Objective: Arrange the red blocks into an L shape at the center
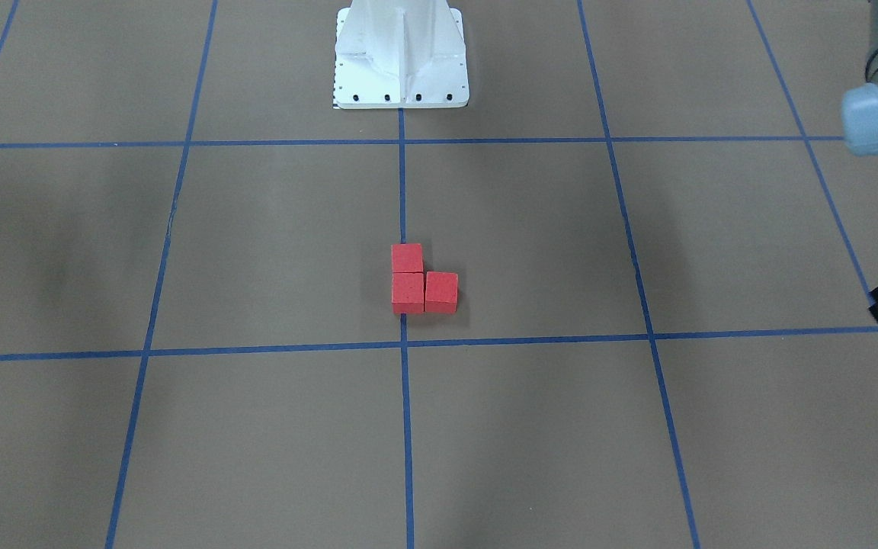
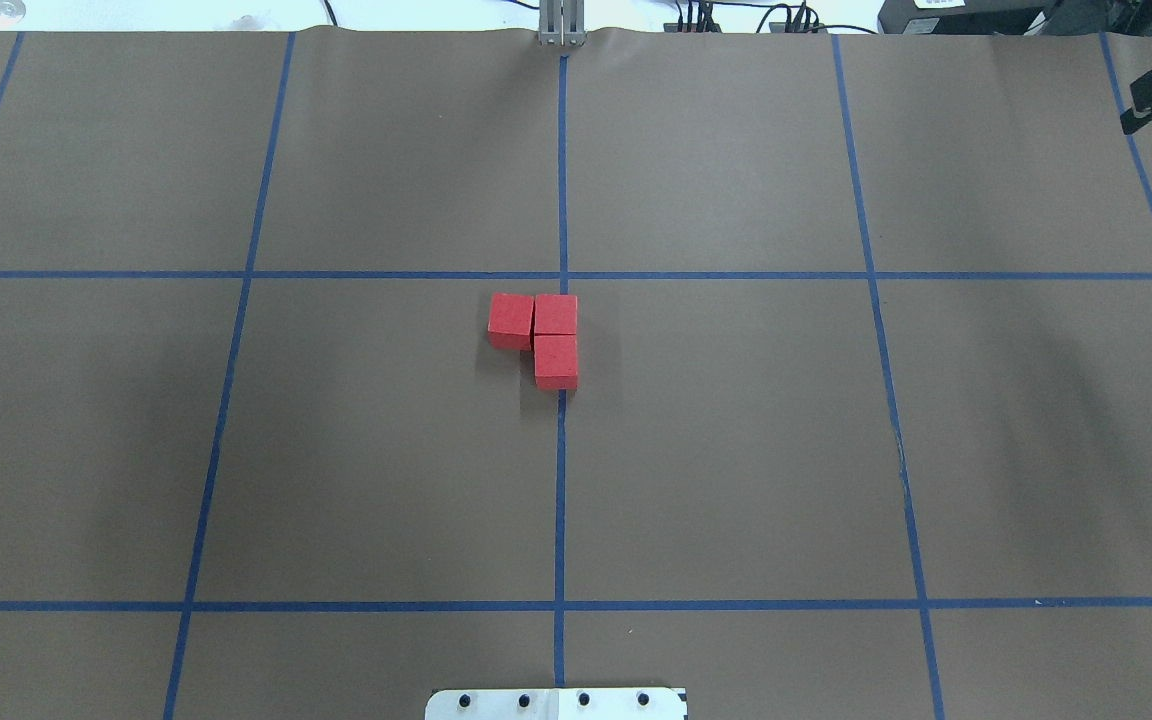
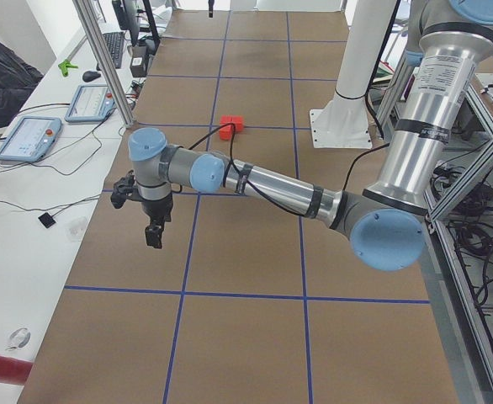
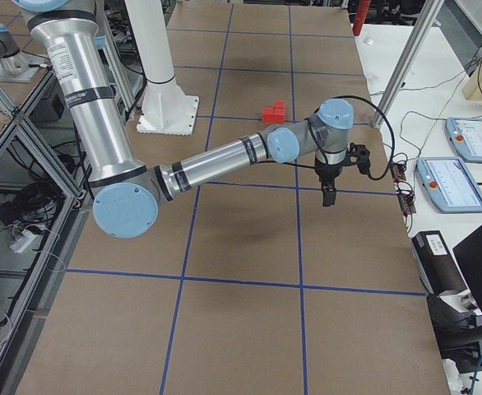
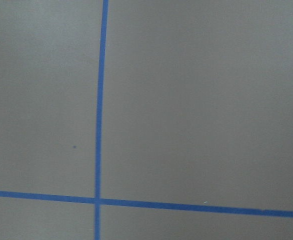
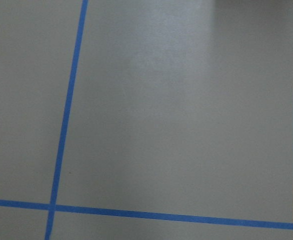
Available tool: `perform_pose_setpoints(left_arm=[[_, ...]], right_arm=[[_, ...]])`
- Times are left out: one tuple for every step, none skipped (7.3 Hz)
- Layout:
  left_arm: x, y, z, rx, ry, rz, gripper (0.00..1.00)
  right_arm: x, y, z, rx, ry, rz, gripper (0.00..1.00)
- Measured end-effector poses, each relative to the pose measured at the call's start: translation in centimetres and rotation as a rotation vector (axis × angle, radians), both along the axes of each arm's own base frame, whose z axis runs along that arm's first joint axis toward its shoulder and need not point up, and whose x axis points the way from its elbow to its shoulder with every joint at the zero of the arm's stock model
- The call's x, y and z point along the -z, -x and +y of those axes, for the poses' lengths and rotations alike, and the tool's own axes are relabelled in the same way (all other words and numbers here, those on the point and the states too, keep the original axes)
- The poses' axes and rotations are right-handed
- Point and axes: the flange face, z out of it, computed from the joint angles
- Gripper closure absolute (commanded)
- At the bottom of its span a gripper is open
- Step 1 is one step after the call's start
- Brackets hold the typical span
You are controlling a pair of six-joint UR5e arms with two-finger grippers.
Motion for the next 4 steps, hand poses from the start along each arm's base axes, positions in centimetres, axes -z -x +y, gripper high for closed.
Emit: perform_pose_setpoints(left_arm=[[-2.3, 3.6, 2.1, -0.01, -0.014, 0.005, 0.0], [-3.9, 4.9, 3.9, -0.013, -0.015, 0.033, 0.0], [-6.1, 5.1, 6.1, -0.017, -0.008, 0.058, 0.0], [-8.4, 5.0, 8.5, -0.017, -0.006, 0.071, 0.0]], right_arm=[[-2.2, -2.4, 1.1, 0.005, 0.004, -0.002, 0.01], [-4.5, -4.5, 2.4, 0.021, -0.002, 0.001, 0.01], [-6.3, -6.2, 3.8, 0.028, 0.003, -0.012, 0.01], [-7.6, -7.2, 5.2, 0.028, 0.018, -0.04, 0.01]])
